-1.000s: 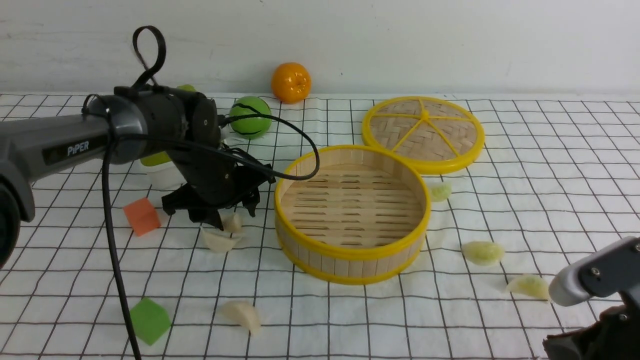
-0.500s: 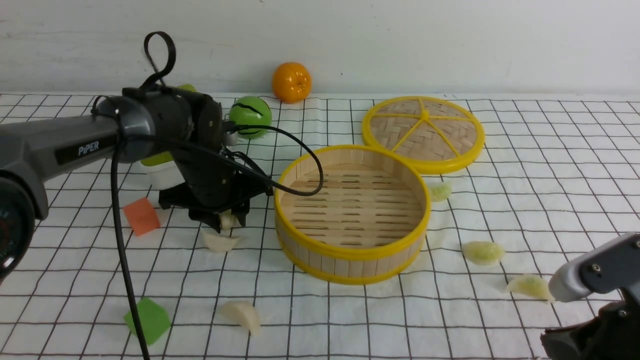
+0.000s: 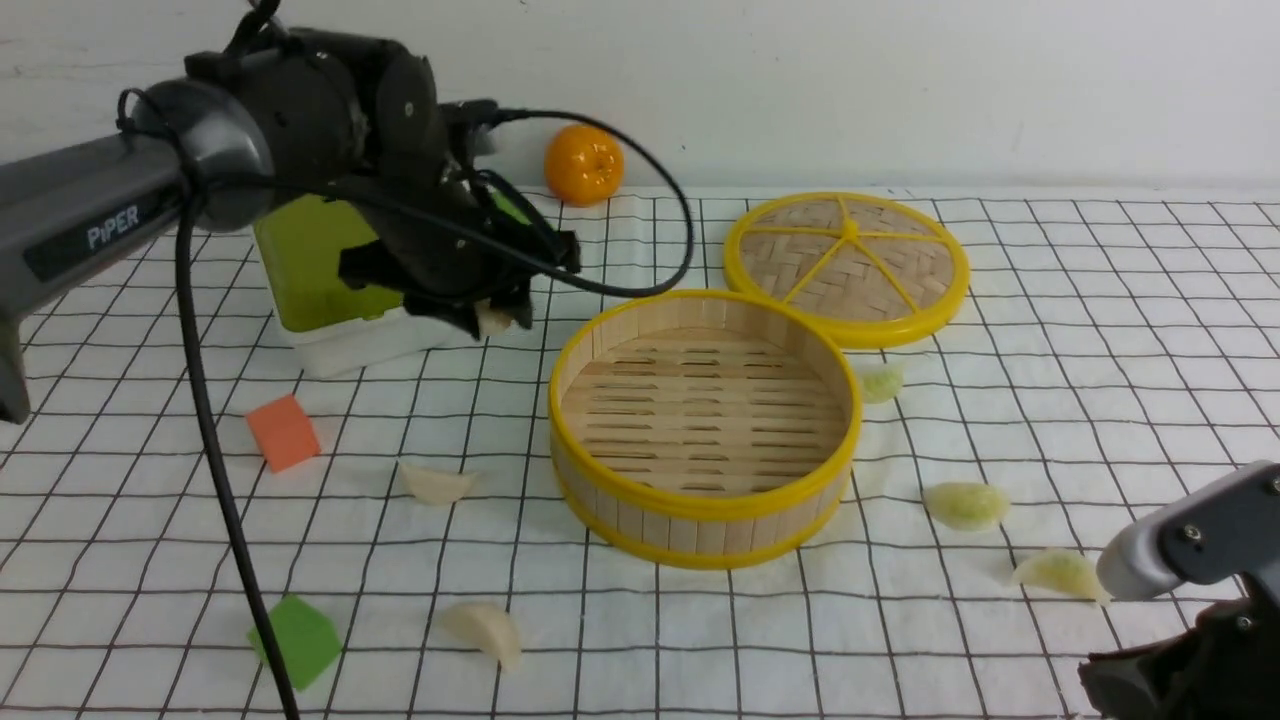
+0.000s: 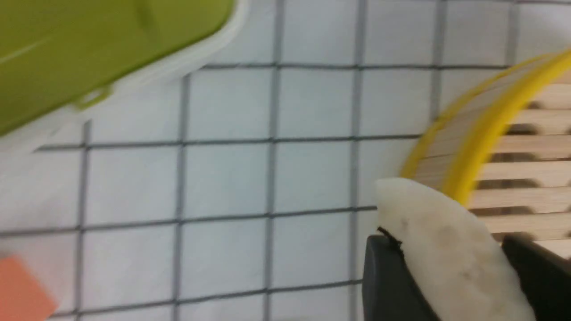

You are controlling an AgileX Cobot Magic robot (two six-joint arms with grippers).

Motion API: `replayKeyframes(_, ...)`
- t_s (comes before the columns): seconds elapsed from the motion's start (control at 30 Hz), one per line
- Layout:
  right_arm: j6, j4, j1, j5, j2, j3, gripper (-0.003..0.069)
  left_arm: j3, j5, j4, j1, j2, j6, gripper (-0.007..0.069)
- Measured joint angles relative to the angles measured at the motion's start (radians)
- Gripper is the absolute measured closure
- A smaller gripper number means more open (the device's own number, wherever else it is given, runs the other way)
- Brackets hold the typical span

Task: Put the dumplings into the steamer on the table with the white tablecloth.
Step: 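Place the dumpling into the bamboo steamer basket with the left gripper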

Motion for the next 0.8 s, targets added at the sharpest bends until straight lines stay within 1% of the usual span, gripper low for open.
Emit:
replayKeyframes(0.03, 0.0, 0.0, 0.0, -0.002, 0.0, 0.0, 0.0629, -0.006, -0.041, -0.026, -0.033, 0.003, 0.047, 0.0326)
replayKeyframes(0.07, 0.0, 0.0, 0.0, -0.002, 0.0, 0.0, 0.0629, -0.007, -0.052, -0.033, -0.042, 0.004, 0.053, 0.0326)
replayKeyframes(0.13, 0.0, 0.0, 0.0, -0.002, 0.0, 0.0, 0.0627, -0.009, -0.12, -0.055, -0.093, 0.023, 0.113, 0.0326)
replayKeyframes(0.27, 0.0, -0.003, 0.0, -0.002, 0.0, 0.0, 0.0621, -0.009, -0.231, -0.066, -0.145, 0.084, 0.165, 0.0326)
replayKeyframes(0.4, 0.0, -0.002, 0.0, -0.003, 0.0, 0.0, 0.0618, -0.009, -0.311, -0.067, -0.149, 0.155, 0.171, 0.0326)
replayKeyframes(0.7, 0.0, 0.002, 0.0, -0.007, 0.0, 0.0, 0.0608, -0.009, -0.341, -0.061, -0.147, 0.216, 0.171, 0.0332)
replayKeyframes(0.73, 0.0, 0.002, 0.0, -0.009, 0.0, 0.0, 0.0608, -0.009, -0.341, -0.061, -0.147, 0.216, 0.167, 0.0326)
replayKeyframes(0.8, 0.0, 0.002, 0.0, -0.011, 0.0, 0.0, 0.0606, -0.01, -0.338, -0.061, -0.147, 0.216, 0.146, 0.0288)
